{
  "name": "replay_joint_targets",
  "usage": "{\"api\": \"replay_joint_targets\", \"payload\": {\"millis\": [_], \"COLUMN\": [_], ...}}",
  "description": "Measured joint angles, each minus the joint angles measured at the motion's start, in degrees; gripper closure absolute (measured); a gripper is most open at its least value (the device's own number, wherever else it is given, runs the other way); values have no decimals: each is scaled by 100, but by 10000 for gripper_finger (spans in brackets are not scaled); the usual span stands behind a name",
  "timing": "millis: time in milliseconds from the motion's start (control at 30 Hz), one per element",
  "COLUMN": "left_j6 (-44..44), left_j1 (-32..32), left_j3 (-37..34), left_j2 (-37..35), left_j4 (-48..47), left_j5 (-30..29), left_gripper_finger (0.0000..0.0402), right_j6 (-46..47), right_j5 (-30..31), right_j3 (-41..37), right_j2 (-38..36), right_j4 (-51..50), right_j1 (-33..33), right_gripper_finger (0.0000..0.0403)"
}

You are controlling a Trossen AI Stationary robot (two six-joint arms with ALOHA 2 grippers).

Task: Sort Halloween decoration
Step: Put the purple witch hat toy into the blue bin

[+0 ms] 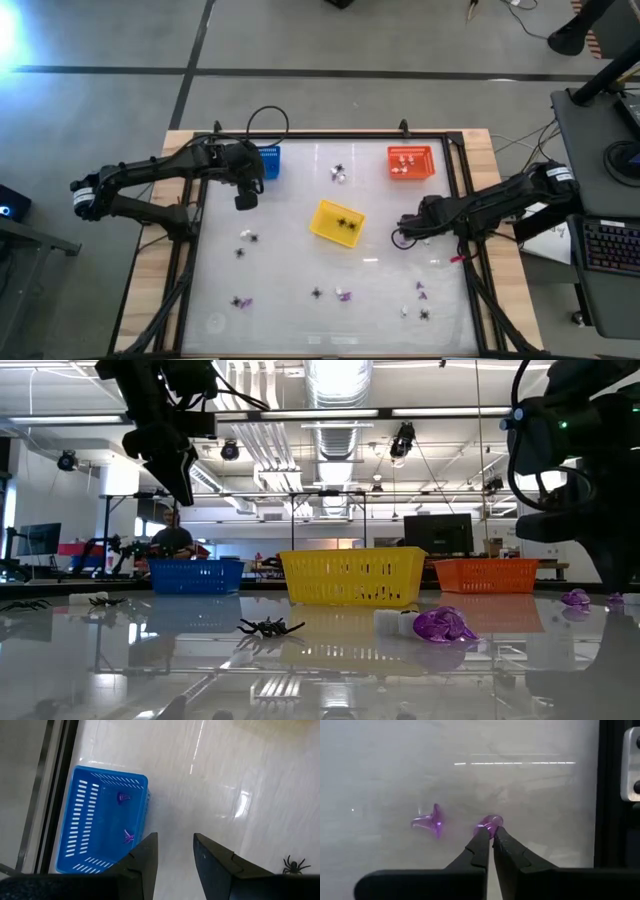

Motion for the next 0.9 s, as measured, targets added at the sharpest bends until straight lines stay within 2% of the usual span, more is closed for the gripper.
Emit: {"api": "replay_joint_targets", "payload": {"millis": [533,900], "left_j6": [125,127], "left_j1": [0,-2], "left_j3": [-2,-2], "left_j2": [0,-49], "left_j4": [-59,-306], "left_j5": [-1,-3], "left_gripper_finger": [294,294], "right_j6": [-333,-1020], "right_j5": [60,991], "right_j3": [582,1454], "right_j2": [-230,-230], "right_j4": [-32,258], "right_j1": [0,-144], "right_gripper_finger": [394,394]}}
